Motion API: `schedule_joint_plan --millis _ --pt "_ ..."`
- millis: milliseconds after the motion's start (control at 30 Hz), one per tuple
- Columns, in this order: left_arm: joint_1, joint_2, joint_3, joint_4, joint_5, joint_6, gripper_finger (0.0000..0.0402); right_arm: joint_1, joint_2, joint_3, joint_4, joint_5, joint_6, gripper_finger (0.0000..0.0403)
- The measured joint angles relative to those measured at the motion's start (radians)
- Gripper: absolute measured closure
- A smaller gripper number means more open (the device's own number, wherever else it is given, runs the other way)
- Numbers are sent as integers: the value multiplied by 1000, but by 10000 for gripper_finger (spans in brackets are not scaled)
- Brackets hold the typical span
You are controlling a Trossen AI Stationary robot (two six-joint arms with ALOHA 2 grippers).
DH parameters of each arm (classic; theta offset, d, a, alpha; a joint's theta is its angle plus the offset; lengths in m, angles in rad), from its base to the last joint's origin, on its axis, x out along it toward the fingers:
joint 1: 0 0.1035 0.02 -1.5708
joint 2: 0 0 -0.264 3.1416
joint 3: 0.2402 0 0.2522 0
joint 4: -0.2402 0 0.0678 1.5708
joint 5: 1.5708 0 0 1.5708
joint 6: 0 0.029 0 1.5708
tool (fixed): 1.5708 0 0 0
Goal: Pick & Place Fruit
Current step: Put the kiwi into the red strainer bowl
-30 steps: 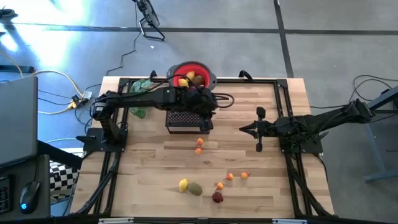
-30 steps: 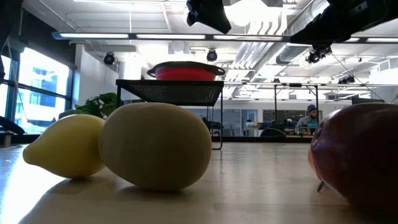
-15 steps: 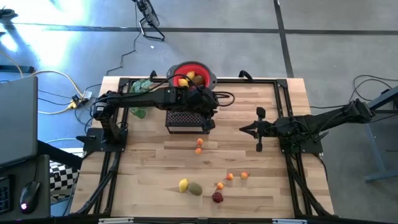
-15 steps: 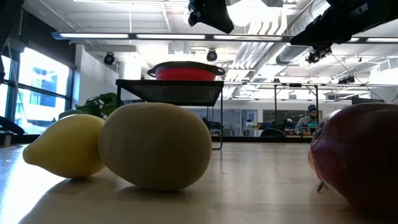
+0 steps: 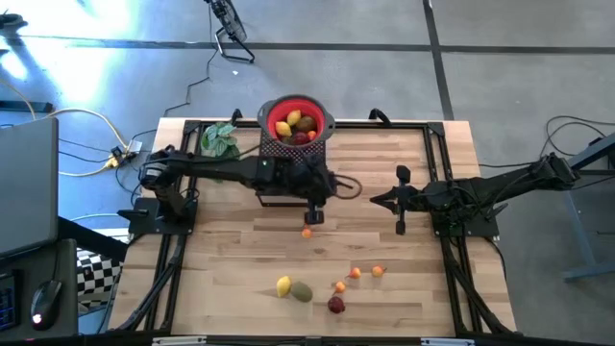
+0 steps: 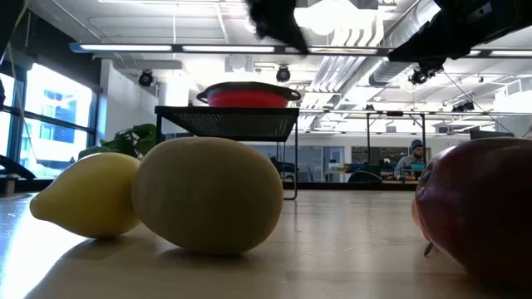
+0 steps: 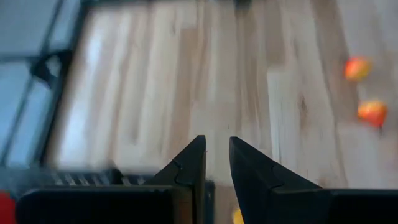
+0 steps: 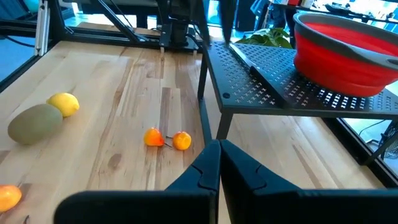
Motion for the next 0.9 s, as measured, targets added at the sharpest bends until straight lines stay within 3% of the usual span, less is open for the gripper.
schedule_joint_plan --millis 367,667,900 --pt "-133 -287 -541 530 -17 -39 336 0 1 0 -51 0 0 399" --pt "-211 -508 -812 636 -16 -41 336 0 18 -1 -43 2 -1 399" --pt "-242 -561 -926 735 -12 -15 336 0 30 0 -18 9 6 399"
